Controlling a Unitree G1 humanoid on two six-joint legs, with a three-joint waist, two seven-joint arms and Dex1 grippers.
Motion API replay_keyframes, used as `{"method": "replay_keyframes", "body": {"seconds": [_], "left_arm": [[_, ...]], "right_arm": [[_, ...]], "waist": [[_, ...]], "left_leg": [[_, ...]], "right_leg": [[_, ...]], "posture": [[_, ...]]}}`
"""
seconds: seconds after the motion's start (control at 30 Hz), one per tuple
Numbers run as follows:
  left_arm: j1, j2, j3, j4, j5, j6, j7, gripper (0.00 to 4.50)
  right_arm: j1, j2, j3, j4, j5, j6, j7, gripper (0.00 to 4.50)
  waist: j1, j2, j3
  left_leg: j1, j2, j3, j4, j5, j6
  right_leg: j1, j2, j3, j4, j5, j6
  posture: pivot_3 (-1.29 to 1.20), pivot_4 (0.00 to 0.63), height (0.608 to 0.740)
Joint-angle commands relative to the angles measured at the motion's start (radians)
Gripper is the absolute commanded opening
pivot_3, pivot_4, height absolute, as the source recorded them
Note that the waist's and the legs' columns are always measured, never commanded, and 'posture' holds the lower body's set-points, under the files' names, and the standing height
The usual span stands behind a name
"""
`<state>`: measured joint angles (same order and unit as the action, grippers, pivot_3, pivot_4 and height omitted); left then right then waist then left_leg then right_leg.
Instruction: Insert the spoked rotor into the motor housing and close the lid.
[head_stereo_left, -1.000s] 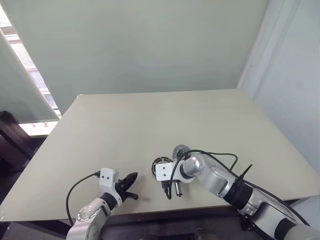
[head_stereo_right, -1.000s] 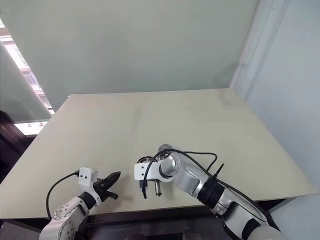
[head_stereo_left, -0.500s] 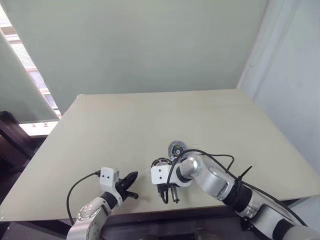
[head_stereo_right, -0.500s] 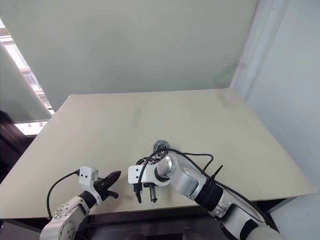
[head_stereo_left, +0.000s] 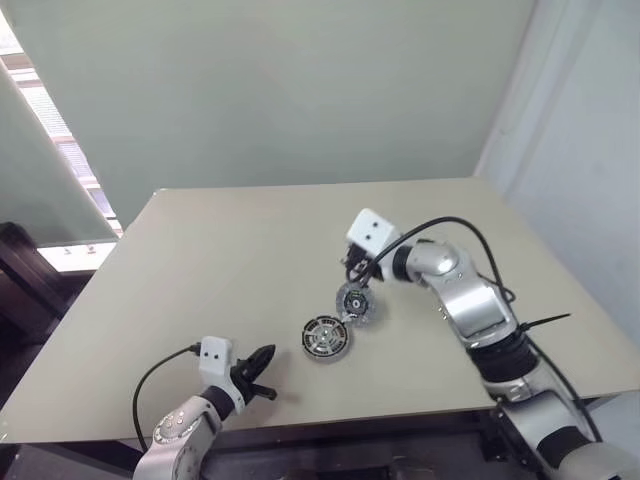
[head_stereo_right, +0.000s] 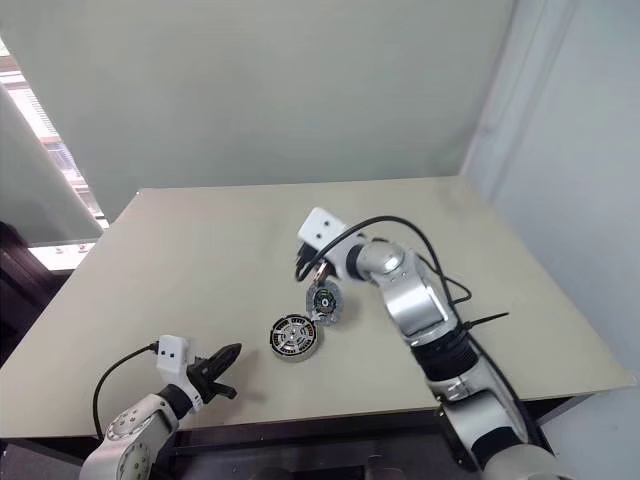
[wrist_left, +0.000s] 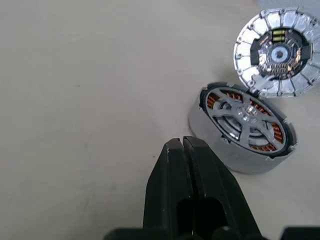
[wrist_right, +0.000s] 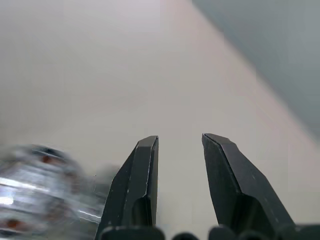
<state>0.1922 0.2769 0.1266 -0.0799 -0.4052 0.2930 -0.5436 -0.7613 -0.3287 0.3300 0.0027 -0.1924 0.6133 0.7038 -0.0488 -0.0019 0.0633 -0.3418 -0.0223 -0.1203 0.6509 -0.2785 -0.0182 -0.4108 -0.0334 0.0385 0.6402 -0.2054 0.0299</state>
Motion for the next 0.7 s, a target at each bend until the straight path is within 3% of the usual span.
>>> {"method": "replay_keyframes", "body": {"seconds": [0.03, 0.43, 0.7], "left_arm": [[-0.021, 0.005, 0.006, -0.011, 0.0, -0.021, -0.006, 0.0], [-0.028, 0.014, 0.012, -0.021, 0.001, -0.015, -0.002, 0.0], [-0.01, 0.024, 0.021, -0.037, -0.004, -0.013, -0.002, 0.0]], "right_arm": [[-0.018, -0.06, -0.001, 0.144, -0.043, -0.137, -0.038, 1.52], [0.021, 0.012, 0.076, 0.633, -0.074, -0.544, -0.105, 1.52], [0.058, 0.074, 0.052, 0.665, -0.018, -0.632, -0.036, 1.52]], "waist": [[-0.001, 0.0, 0.0], [-0.002, 0.0, 0.0], [-0.002, 0.0, 0.0]], "left_leg": [[0.0, 0.0, 0.001, 0.0, 0.0, 0.0], [0.0, 0.0, 0.003, 0.0, 0.0, 0.001], [0.001, 0.001, 0.002, 0.0, 0.0, 0.001]], "right_leg": [[0.0, 0.0, 0.0, 0.0, 0.0, -0.001], [0.0, 0.001, 0.003, 0.0, 0.0, 0.0], [0.0, 0.001, 0.003, 0.001, 0.001, 0.0]], "posture": [[0.0, 0.0, 0.74], [0.0, 0.0, 0.74], [0.0, 0.0, 0.74]]}}
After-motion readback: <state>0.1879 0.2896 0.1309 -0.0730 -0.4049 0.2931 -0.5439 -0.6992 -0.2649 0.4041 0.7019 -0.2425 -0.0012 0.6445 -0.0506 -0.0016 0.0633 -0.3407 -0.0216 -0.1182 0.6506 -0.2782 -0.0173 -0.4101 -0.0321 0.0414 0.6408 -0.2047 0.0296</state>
